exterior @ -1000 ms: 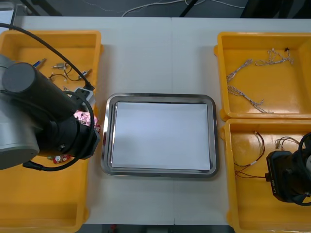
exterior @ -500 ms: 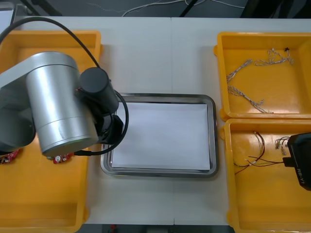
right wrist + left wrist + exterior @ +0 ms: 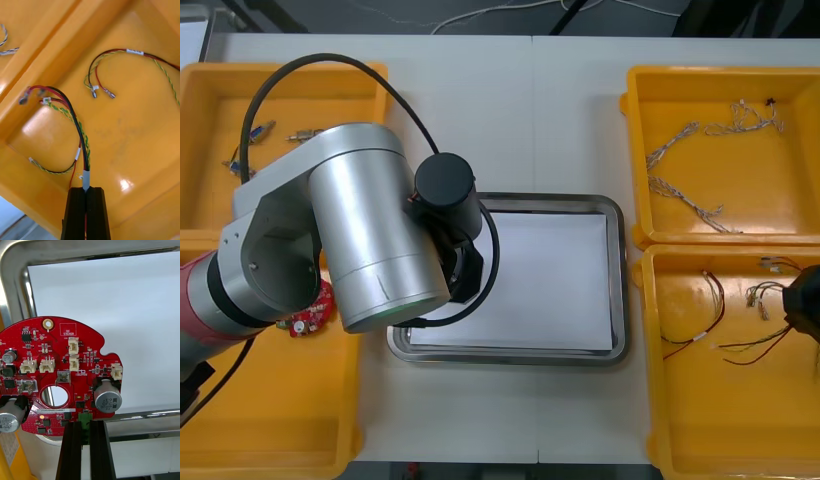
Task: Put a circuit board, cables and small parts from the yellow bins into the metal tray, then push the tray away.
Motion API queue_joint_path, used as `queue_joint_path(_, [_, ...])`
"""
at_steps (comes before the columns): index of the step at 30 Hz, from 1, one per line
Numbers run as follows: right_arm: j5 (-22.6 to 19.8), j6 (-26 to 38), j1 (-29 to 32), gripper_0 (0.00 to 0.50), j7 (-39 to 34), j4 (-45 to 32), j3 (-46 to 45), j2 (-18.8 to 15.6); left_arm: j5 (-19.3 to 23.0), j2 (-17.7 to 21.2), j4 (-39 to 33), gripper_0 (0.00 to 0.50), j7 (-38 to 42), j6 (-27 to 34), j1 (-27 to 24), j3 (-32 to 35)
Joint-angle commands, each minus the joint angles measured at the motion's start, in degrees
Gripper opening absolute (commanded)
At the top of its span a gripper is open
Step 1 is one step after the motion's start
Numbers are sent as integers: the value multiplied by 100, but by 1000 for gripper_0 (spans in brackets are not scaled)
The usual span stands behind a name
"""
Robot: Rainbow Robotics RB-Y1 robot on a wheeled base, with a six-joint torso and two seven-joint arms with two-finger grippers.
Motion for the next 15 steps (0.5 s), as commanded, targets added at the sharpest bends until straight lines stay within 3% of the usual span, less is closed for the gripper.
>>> queue_joint_path(1, [-114,31,-59,0,803,-292,-147,-321,-223,-278,-76,0,250,42,278,-47])
queue_joint_path(7, [-246,31,-59,0,1832,-476,-147,-409,-557,-287,-68,0,154,42,735,-47])
queue_joint_path(15, [-834,31,-111,0,2711,-617,-173,-585,-671,-296,-59,0,92,-121,1025,-56])
